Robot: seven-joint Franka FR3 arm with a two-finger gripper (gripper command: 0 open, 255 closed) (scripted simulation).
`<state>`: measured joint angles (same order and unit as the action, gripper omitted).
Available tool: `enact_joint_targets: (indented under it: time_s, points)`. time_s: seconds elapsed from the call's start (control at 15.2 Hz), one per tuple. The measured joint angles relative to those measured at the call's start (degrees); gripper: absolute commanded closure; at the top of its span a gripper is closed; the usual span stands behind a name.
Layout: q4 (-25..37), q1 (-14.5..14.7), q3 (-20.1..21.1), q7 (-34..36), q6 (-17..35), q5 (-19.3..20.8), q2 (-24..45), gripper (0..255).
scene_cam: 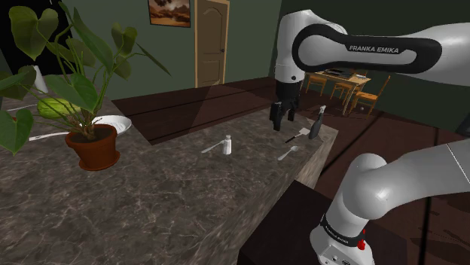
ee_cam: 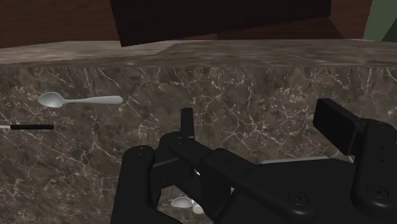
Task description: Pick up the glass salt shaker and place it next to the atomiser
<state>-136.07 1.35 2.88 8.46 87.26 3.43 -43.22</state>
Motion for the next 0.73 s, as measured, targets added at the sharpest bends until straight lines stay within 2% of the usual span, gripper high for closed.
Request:
enact_joint_targets:
  time_s: [0.2, 0.73]
  points:
    - [0.15, -0.26, -0.5, -0.29, 2.14, 0.2, 2.12, 0]
    - [2.03, -1.69, -3.82, -2.52, 15.77, 0.99, 16.16, 0]
